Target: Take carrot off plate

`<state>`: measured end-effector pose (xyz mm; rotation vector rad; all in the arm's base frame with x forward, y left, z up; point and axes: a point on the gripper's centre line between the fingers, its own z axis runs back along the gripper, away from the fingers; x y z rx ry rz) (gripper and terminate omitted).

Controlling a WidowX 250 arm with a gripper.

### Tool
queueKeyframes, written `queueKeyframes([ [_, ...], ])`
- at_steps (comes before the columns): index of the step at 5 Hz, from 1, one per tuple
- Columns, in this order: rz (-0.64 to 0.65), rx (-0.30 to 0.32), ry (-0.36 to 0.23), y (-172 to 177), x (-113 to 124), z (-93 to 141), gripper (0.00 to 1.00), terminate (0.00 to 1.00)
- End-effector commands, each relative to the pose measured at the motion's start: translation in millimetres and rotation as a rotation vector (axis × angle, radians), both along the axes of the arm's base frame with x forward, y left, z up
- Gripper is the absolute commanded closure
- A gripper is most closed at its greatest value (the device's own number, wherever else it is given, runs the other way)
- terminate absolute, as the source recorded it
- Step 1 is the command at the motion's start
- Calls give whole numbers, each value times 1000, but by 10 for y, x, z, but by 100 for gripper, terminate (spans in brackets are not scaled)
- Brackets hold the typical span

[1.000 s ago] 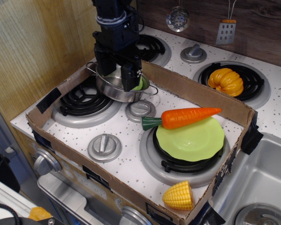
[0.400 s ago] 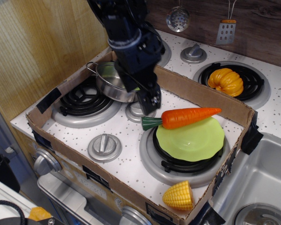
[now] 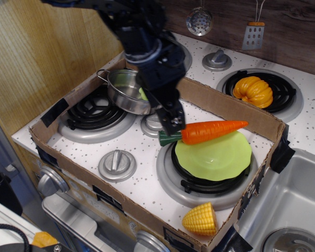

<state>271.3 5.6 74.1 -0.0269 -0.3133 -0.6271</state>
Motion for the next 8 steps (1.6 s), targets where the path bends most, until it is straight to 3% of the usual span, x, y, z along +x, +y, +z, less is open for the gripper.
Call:
queueKeyframes([
  [1,-47,-16,-2,-52,128,-67,0,0],
  [2,-40,-2,10,-60,172,-127,0,0],
  [3,-25,-26,19,-65,196,-209,0,0],
  [7,-6,-95,-34,-155,199,-481,0,0],
  [8,-1,-81,-31,-171,195,-451,100,0],
])
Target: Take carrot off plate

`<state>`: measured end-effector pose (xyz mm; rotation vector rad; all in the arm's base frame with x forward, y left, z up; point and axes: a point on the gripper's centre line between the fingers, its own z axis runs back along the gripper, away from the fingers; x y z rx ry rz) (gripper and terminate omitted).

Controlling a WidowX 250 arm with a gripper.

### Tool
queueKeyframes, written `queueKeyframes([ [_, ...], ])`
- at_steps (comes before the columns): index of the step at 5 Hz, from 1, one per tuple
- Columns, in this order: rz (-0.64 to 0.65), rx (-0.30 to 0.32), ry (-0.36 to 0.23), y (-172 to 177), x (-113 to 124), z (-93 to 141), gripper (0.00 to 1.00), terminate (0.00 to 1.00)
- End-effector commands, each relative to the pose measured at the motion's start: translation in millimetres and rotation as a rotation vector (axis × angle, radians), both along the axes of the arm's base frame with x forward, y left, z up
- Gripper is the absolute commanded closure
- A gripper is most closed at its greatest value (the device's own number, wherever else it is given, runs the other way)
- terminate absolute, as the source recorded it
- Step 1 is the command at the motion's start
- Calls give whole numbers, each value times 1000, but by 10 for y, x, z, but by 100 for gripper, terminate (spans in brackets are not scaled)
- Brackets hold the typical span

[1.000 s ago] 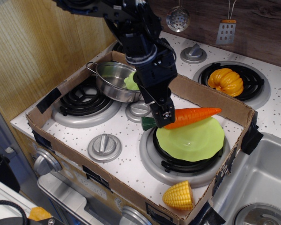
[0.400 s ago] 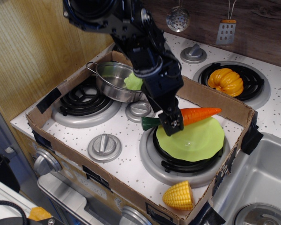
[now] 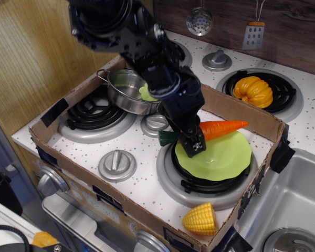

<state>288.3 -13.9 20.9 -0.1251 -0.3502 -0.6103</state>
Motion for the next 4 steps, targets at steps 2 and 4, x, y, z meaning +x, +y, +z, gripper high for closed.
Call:
queueKeyframes([
  [2,7,27,-10,-1,35,159,100,0],
  [4,115,36,-23,46,-5,372,100,0],
])
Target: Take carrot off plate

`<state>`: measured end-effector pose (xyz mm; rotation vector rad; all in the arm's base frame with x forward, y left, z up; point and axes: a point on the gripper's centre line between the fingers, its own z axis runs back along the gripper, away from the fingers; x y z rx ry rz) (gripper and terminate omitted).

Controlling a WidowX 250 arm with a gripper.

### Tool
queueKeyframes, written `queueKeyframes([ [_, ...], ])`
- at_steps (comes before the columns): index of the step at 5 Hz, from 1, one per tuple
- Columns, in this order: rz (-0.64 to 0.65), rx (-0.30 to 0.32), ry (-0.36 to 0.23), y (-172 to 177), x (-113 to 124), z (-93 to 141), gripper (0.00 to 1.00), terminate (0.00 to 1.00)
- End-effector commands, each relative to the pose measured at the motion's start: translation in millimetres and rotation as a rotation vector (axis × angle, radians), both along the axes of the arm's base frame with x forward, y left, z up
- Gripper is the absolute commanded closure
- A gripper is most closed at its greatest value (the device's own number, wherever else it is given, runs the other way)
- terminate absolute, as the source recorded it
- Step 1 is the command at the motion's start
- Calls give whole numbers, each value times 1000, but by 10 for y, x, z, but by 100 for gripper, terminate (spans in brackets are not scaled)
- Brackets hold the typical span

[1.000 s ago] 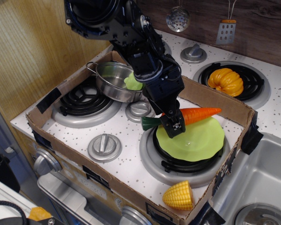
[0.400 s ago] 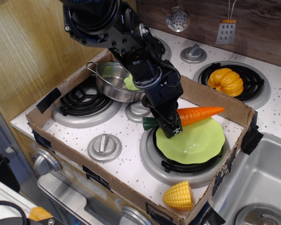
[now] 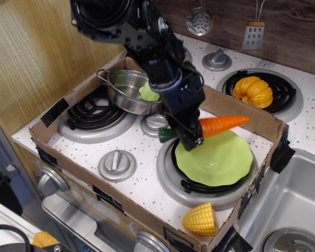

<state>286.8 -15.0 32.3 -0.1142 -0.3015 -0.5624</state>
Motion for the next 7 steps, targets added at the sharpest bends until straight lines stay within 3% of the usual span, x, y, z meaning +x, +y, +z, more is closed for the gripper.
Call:
queueKeyframes([
  [1,142,32,-79,89,-118,310,100,0],
  [4,792,-5,-107,183,-438,136,100,0],
  [5,801,-47,-67,242,-505,54,100,0],
  [7,726,-11,-39,408,-535,-88,100,0],
])
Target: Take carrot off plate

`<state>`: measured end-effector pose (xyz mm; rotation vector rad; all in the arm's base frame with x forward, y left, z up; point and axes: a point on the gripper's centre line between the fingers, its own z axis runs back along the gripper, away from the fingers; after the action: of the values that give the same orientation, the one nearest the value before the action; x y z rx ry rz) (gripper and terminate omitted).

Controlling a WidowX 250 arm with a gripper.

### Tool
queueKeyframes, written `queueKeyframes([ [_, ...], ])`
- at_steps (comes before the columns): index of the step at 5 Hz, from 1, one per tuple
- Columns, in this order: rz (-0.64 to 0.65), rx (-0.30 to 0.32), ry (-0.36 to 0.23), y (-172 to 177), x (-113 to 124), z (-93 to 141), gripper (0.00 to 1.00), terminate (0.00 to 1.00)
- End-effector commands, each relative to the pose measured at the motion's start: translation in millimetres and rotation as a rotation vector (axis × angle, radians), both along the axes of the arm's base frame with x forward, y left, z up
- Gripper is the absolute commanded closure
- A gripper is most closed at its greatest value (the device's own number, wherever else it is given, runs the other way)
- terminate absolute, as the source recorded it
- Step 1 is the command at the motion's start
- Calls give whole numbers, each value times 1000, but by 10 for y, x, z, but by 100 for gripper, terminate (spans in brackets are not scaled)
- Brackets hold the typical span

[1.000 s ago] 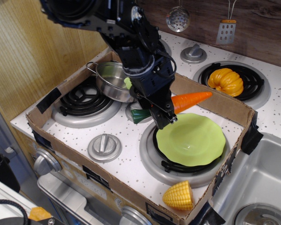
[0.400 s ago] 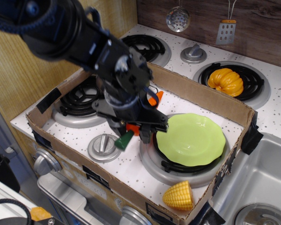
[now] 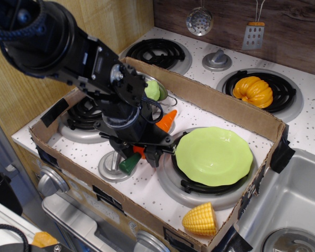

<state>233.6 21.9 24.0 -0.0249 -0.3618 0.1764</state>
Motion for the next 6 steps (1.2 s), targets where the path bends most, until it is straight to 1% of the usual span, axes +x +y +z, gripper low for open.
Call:
queueKeyframes([
  [1,-43,29,0,124,-37,7,100,0],
  [2,-72,36,-5,164,-37,5,0,0],
  [3,-103,60,16,184,5,38,0,0],
  [4,-124,106,9,157,48,96,0,0],
  [6,-159,119,44,166,161,426,0,0],
])
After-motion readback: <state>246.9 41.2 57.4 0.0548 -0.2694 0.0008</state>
